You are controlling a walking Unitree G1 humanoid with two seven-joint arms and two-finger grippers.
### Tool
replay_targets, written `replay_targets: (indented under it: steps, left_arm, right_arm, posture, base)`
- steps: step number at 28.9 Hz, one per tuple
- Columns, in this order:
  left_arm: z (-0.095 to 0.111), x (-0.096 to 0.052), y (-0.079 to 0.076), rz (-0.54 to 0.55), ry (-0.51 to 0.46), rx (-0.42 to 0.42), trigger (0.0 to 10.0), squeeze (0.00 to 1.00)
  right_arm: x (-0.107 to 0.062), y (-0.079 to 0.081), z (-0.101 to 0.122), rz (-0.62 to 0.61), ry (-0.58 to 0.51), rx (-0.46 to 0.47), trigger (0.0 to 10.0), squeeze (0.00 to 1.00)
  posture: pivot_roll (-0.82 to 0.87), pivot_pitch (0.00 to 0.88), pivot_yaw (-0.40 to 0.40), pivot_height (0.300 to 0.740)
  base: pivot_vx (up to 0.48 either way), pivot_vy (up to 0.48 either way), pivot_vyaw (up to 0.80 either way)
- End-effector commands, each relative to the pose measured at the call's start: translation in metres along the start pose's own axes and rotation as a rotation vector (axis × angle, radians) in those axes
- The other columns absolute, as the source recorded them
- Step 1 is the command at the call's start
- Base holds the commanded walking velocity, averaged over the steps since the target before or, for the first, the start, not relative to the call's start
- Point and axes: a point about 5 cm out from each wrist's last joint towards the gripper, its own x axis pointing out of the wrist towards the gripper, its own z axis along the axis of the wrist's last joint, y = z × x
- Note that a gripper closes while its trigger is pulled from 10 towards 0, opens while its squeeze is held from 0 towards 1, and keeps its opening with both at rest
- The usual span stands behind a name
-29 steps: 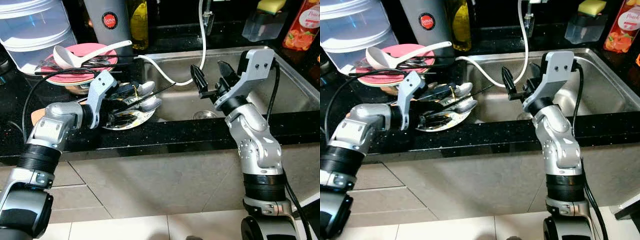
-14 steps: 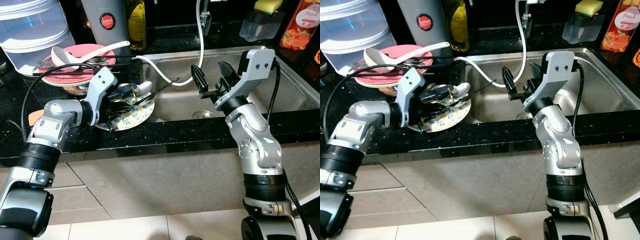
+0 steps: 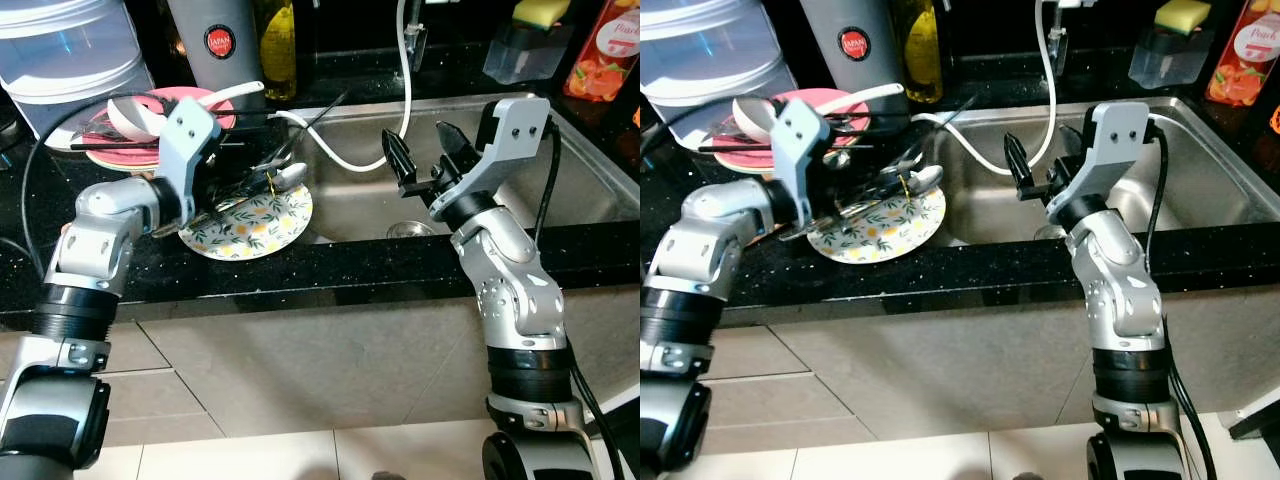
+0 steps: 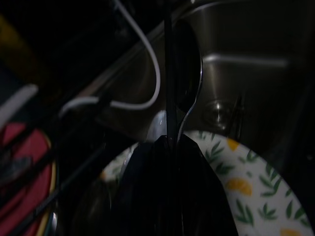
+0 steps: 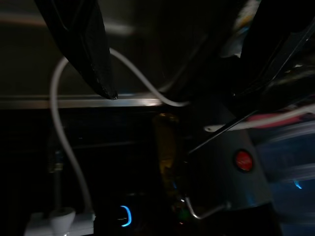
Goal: Kitchen organization
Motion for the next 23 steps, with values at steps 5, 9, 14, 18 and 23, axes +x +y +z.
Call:
replay_targets:
  steps: [5,9,14,18,23]
  left_arm:
    - [0.01,0.01,-0.013,-0.024,-0.064,0.052,10.0,0.0]
    - [0.011,0.015,-0.014,-0.014,-0.072,0.063,10.0,0.0]
    - [0.013,0.027,-0.021,-0.019,-0.092,0.065,10.0,0.0]
    - [0.013,0.033,-0.023,0.001,-0.094,0.081,10.0,0.0]
    - [0.018,0.046,-0.027,0.028,-0.125,0.08,10.0,0.0]
  right_arm:
    - [0.005,0.033,-0.005,0.134,0.016,0.281,10.0,0.0]
    - [0.009,0.05,-0.009,0.184,0.034,0.403,10.0,0.0]
    - [0.015,0.075,-0.02,0.243,0.092,0.608,10.0,0.0]
    - [0.016,0.083,-0.023,0.265,0.11,0.674,10.0,0.0]
    - [0.015,0.097,-0.03,0.301,0.172,0.673,10.0,0.0]
  posture:
    - [0.01,0.035,0.016,0.74]
    - [0.01,0.033,0.014,0.74]
    - [0.01,0.032,0.012,0.74]
    - [0.01,0.032,0.012,0.74]
    - [0.01,0.032,0.008,0.74]
  base:
    - [0.0,0.0,0.0]
    - [0.0,0.0,0.0]
    - [0.0,0.0,0.0]
    - [0.0,0.0,0.0]
    - [0.0,0.0,0.0]
